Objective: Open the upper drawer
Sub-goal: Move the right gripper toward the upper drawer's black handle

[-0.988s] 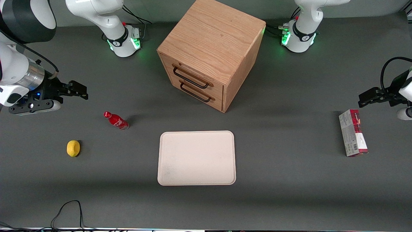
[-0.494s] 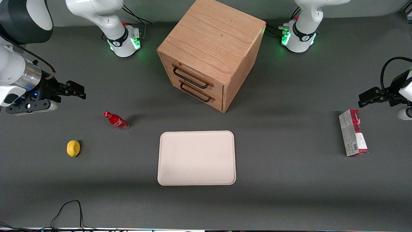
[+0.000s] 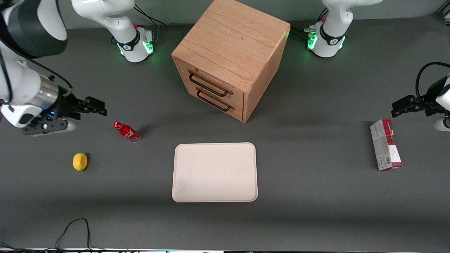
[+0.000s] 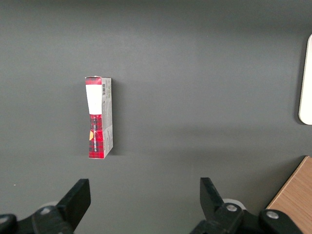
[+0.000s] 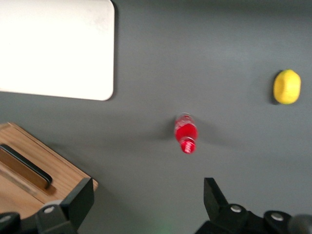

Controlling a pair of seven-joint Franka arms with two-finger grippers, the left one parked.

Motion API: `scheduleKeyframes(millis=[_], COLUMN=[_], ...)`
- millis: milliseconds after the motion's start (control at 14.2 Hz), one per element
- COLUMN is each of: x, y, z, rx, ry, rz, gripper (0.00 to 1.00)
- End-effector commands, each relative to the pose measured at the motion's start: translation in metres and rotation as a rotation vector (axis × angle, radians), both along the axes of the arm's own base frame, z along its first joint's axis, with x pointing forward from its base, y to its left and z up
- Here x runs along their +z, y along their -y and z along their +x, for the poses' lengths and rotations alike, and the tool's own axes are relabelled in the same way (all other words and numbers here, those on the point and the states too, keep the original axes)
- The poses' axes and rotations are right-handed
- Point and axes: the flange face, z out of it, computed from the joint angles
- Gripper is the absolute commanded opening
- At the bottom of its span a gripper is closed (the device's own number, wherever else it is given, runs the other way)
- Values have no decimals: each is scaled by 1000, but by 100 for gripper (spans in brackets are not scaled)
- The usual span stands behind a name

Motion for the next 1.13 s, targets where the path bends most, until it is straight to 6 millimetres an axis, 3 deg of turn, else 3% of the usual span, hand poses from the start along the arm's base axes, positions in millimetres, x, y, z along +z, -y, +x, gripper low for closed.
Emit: scheduleKeyframes(millis=[0, 212, 564, 776, 1058], x=[-8, -26, -41, -51, -52], y=[-46, -98, -188, -223, -247], z=[29, 45, 44, 31, 12], rx=[-56, -128, -157, -118, -57], ry=[-22, -29, -13, -22, -51], rz=[-12, -38, -57, -66, -82], gripper=[100, 100, 100, 100, 100])
